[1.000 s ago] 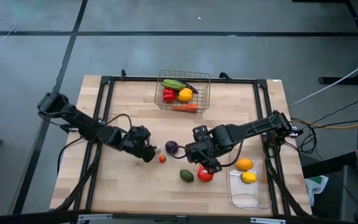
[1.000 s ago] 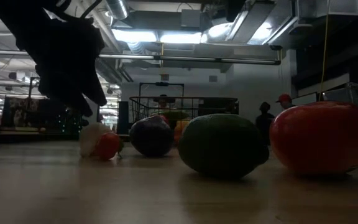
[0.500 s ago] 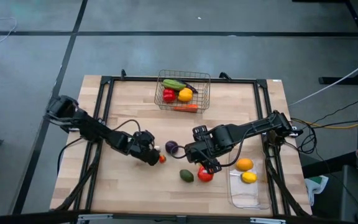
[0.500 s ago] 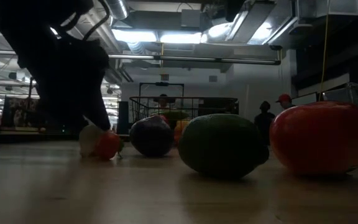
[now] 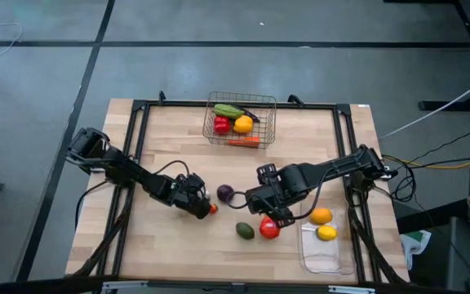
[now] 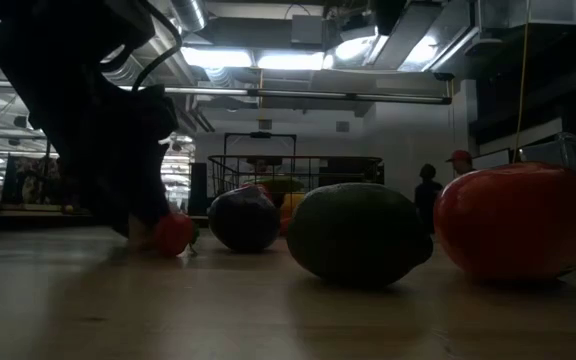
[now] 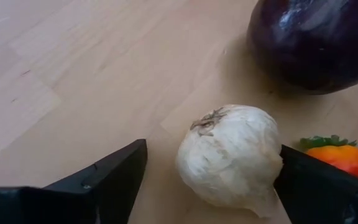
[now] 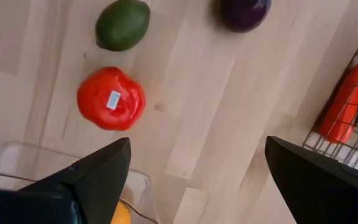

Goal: Sort produce into baskets
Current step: Put the white garlic into the wire basket

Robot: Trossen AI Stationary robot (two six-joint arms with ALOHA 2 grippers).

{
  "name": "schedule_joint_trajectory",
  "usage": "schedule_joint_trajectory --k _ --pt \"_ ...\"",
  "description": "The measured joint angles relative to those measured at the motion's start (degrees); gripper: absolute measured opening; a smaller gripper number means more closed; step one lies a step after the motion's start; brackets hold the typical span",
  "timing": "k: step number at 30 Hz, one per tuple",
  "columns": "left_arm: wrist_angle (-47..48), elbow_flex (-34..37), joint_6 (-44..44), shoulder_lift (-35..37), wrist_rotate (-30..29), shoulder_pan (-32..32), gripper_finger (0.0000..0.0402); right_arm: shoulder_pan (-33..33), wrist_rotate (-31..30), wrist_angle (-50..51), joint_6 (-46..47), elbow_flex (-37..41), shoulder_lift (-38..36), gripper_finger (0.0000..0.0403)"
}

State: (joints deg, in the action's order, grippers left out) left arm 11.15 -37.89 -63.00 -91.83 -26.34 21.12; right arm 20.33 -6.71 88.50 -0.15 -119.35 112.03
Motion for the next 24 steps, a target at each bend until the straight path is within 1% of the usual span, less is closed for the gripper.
schedule_joint_trajectory --k 7,10,13,17,20,24 --pt "0.37 -0.19 0.18 -0.01 0.22 -0.02 0.0244 2.37 -0.36 -0.27 0.23 0.00 -2.25 0.0367" --pt "0.25 -1.17 2.74 0.08 0.83 -0.10 0.0211 3.09 -0.37 -0.40 0.27 0.00 -3.24 0.0367" --pt "0.18 -2.52 6.33 1.21 0.97 -0.44 0.0187 3.14 -0.52 -0.17 0.52 0.00 -4.03 0.0367" --pt "0.13 -4.27 10.06 3.72 0.93 -1.43 0.0179 3.26 -2.77 0.79 -0.02 -0.01 -5.41 0.0367" --pt "0.24 -5.21 12.45 5.68 0.82 -2.70 0.0187 3.05 -4.38 1.48 -0.08 0.00 -6.99 0.0367" --pt "0.13 -6.21 14.52 7.46 0.75 -4.70 0.0193 1.91 -4.76 1.53 -0.27 -0.02 -11.06 0.0367"
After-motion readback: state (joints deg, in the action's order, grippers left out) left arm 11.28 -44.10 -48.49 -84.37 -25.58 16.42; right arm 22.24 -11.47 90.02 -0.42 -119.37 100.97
